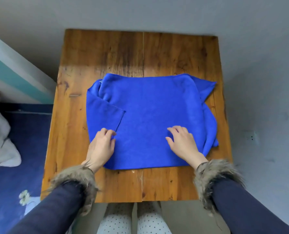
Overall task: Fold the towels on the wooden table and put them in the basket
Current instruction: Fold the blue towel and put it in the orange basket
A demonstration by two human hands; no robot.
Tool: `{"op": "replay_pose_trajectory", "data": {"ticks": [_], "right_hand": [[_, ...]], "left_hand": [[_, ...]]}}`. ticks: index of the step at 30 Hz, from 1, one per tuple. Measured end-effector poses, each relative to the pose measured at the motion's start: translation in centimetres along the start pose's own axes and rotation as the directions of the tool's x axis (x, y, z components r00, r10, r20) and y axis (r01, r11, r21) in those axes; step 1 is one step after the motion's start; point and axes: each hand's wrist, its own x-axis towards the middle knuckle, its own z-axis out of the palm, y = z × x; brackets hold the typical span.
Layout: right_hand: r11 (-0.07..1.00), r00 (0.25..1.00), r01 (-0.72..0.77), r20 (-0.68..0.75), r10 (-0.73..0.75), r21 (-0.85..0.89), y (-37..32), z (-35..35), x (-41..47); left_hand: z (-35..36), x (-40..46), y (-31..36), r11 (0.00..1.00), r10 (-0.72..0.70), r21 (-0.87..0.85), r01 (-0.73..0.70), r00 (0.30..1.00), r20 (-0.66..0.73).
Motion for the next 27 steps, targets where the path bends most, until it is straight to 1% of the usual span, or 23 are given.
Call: {"op": "replay_pose_trajectory", "data": {"ticks": [2,5,9,11,13,14,15,16,18,19,20,22,24,25,26,27], "right_hand": [[0.998,0.998,0.045,0.045,-0.043,-0.040,-1.5,0.8,1.3],[0.992,0.989,0.070,0.140,-0.055,-0.104,-3.2,1.9,3.1],[0.989,0.986,0.053,0.162,-0.030,-0.139,-3.5,2.4,3.2],[0.988,0.987,0.054,0.155,-0.031,-0.145,-3.2,2.3,3.0],[0.990,0.988,0.047,0.152,-0.026,-0.136,-3.1,2.1,2.9],[0.991,0.988,0.039,0.154,-0.019,-0.128,-3.1,2.1,2.9],[0.992,0.987,0.030,0.160,-0.011,-0.119,-3.2,2.0,2.9],[0.994,0.986,0.020,0.168,-0.001,-0.110,-3.4,1.8,2.8],[0.995,0.984,-0.001,0.178,0.019,-0.101,-3.9,1.5,2.6],[0.995,0.983,-0.011,0.182,0.030,-0.101,-4.1,1.3,2.6],[0.994,0.981,-0.020,0.189,0.040,-0.106,-4.3,1.1,2.6],[0.992,0.976,-0.031,0.209,0.057,-0.126,-4.7,0.7,2.7],[0.988,0.973,-0.036,0.220,0.069,-0.151,-5.1,0.3,2.8],[0.986,0.972,-0.042,0.220,0.077,-0.160,-5.4,0.1,3.0],[0.985,0.973,-0.049,0.215,0.084,-0.166,-5.7,-0.1,3.2],[0.984,0.975,-0.053,0.205,0.088,-0.170,-6.1,-0.3,3.5]], "left_hand": [[0.6,1.5,0.5,0.999,0.018,0.041,-0.016,0.998,-0.059],[1.8,3.2,0.8,0.992,-0.079,0.089,0.086,0.994,-0.076],[1.7,3.8,0.8,0.985,-0.139,0.087,0.150,0.984,-0.114],[1.4,3.7,0.4,0.985,-0.166,0.017,0.170,0.975,-0.145],[0.5,3.4,0.0,0.966,-0.235,-0.154,0.208,0.953,-0.191],[0.1,3.2,-0.5,0.933,-0.307,-0.263,0.247,0.926,-0.218],[-0.5,2.7,-1.2,0.876,-0.409,-0.372,0.307,0.882,-0.235],[-1.0,2.1,-2.0,0.790,-0.532,-0.481,0.379,0.815,-0.231],[-1.9,0.5,-4.3,0.542,-0.750,-0.694,0.474,0.645,-0.146],[-2.3,-0.5,-5.4,0.411,-0.813,-0.772,0.485,0.578,-0.070],[-2.4,-1.7,-6.4,0.308,-0.848,-0.812,0.496,0.530,0.002],[-2.6,-3.9,-8.1,0.174,-0.878,-0.829,0.531,0.465,0.114],[-3.0,-5.9,-8.8,0.084,-0.890,-0.823,0.562,0.414,0.192],[-3.3,-6.5,-9.0,0.077,-0.896,-0.812,0.579,0.397,0.198],[-3.4,-6.9,-9.2,0.106,-0.907,-0.780,0.617,0.381,0.178],[-3.7,-7.0,-9.3,0.163,-0.921,-0.723,0.671,0.367,0.133]]}}
